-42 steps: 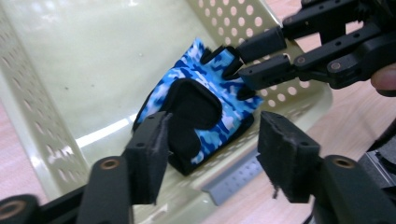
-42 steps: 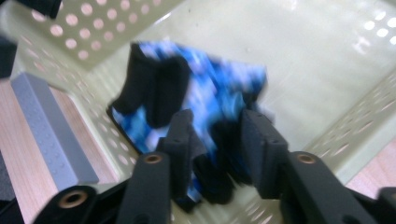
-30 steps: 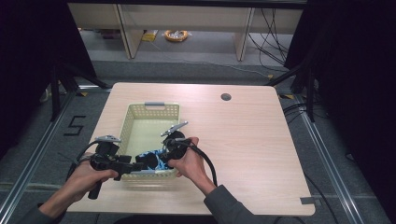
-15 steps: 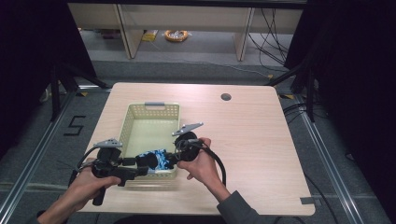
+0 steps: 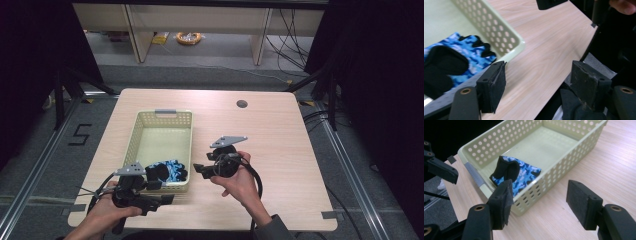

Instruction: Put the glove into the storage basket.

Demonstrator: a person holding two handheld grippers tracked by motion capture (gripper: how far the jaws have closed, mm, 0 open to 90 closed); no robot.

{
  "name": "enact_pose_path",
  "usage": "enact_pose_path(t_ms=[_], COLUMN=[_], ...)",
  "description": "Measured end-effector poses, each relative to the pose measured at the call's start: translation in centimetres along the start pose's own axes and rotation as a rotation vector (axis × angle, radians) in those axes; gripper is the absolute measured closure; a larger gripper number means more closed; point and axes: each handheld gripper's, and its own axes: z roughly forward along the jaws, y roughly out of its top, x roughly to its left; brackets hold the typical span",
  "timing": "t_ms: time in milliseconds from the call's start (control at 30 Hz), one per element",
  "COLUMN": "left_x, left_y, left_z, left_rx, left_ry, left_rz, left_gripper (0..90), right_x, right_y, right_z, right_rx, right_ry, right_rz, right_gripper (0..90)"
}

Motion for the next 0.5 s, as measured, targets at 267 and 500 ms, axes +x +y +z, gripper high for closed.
enact_pose_path(t_ms=[267,500], left_x=[-1.1,-1.0], left_y=[-1.0,-1.8], left_z=[1.1,2.1], left_rx=[-0.015,-0.025], left_ry=[0.005,0.019], left_rz=[0.069,0.085], left_gripper=[26.1,25.9], right_x=[-0.7,-1.3], right_y=[-2.0,-3.7], right_z=[-1.1,-1.6], right_rx=[-0.024,-0.041], right_ry=[-0.002,0.008], right_rz=[0.001,0.012], right_gripper=[37.9,36.8])
